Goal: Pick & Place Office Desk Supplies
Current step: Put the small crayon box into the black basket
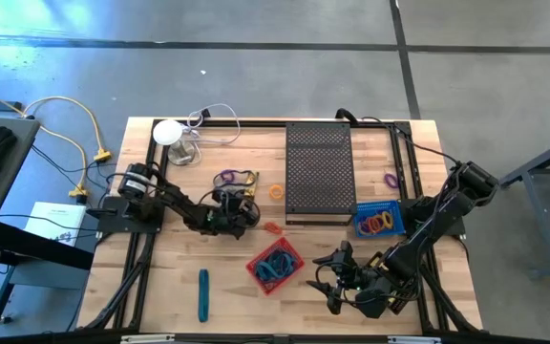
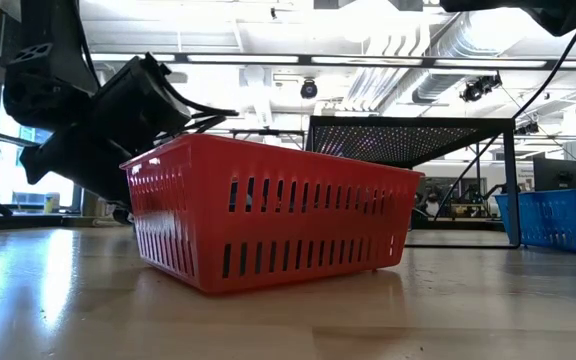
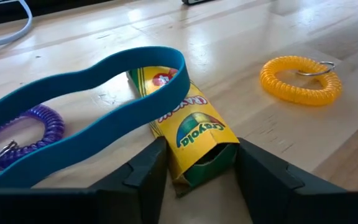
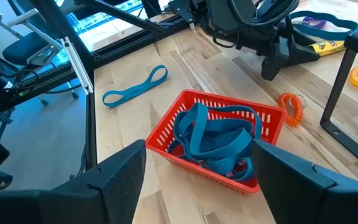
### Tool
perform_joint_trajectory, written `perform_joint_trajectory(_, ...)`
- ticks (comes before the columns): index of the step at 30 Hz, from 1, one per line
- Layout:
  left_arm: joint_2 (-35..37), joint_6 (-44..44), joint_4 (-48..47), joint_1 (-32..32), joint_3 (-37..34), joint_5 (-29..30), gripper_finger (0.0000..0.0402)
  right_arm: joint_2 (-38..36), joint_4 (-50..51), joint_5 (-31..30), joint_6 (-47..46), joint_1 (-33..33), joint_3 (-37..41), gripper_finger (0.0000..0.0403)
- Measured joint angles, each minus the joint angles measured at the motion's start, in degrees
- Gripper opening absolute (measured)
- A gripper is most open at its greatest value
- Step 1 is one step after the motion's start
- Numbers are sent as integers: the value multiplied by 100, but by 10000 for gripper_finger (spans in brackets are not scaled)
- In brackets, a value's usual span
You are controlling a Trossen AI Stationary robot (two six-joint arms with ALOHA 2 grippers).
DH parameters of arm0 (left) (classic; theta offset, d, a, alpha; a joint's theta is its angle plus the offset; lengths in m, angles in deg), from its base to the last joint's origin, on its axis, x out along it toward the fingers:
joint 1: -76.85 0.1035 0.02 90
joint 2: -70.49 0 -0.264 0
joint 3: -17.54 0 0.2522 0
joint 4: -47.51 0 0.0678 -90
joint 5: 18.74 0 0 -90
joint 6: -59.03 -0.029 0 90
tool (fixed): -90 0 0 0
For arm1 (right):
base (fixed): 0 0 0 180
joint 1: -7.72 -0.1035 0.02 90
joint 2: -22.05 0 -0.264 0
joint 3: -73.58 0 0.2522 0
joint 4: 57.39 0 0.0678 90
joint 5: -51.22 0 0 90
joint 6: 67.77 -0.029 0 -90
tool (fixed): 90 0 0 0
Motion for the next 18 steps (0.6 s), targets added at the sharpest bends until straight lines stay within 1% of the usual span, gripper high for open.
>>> perform_joint_trajectory(6,1,-353,23,-322,-11,154,165,2,0,13,0,0,0,276)
perform_joint_trajectory(10,216,-570,-78,-630,-25,189,165,2,0,19,0,0,1,276)
perform_joint_trajectory(13,596,-1033,-106,-913,-30,111,165,2,0,42,0,0,0,276)
perform_joint_trajectory(18,1516,-1814,-77,-1290,-28,279,165,2,-1,54,0,0,2,276)
